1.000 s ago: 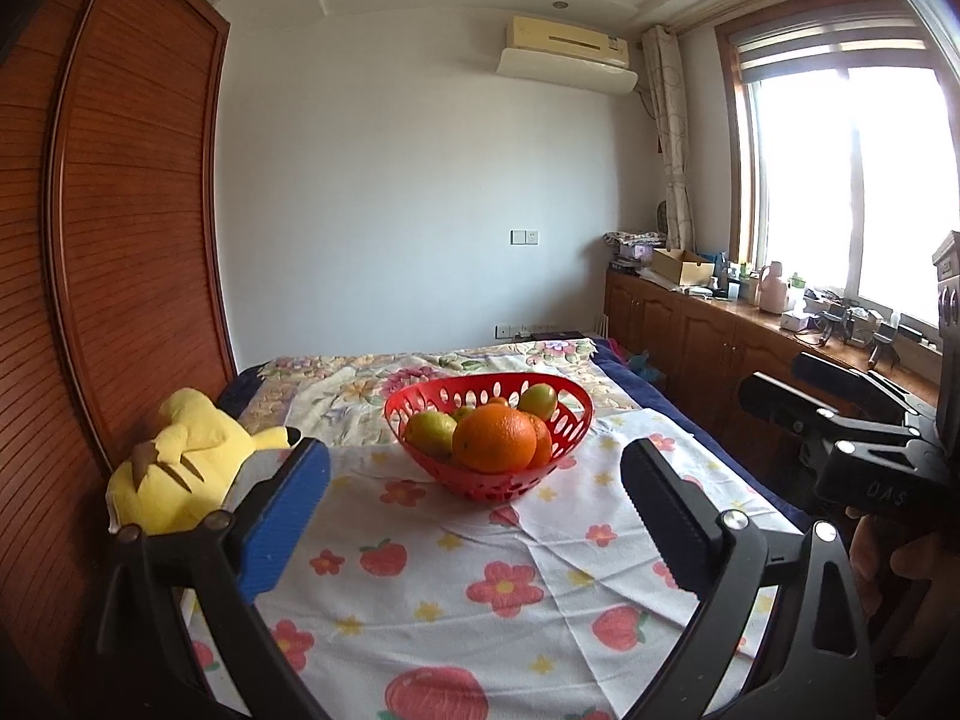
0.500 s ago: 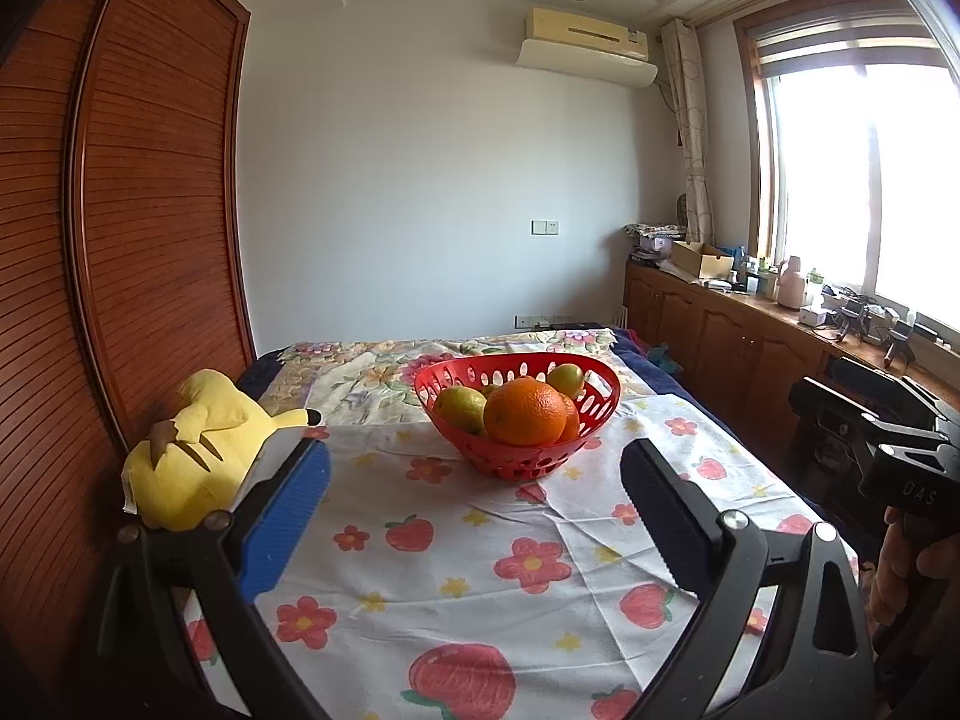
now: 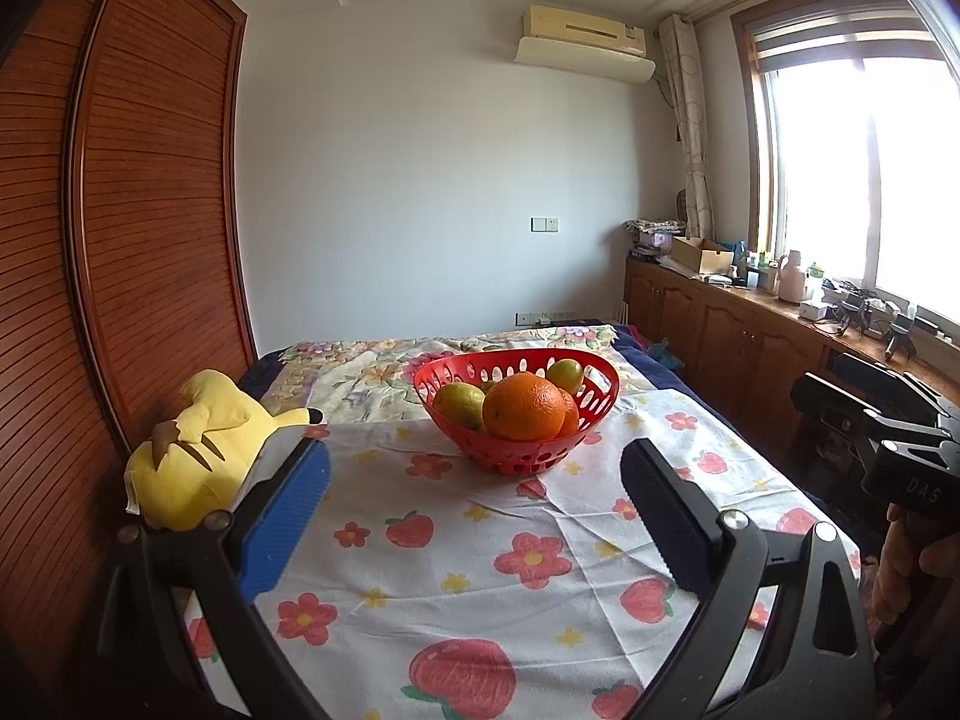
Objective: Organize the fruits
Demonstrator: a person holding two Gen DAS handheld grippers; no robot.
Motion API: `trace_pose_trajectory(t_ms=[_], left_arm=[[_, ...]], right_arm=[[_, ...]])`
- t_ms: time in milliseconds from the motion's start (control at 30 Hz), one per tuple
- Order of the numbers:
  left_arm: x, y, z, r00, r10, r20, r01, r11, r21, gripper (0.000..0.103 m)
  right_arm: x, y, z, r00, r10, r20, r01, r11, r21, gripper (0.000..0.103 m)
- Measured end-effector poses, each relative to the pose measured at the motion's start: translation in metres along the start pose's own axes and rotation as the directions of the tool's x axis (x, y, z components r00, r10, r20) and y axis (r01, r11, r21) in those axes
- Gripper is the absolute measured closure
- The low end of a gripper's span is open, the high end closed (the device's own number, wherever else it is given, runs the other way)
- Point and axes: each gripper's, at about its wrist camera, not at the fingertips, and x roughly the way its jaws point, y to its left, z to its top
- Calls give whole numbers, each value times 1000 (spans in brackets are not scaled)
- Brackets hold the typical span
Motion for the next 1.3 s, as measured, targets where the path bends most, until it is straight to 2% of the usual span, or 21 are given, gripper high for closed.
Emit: trace_pose_trajectory(t_ms=[1300], left_arm=[[-10, 1, 1, 1000, -3, 15, 3, 1000, 11, 5]], right_arm=[[-3, -2, -6, 1000, -3, -3, 3, 1000, 6, 12]])
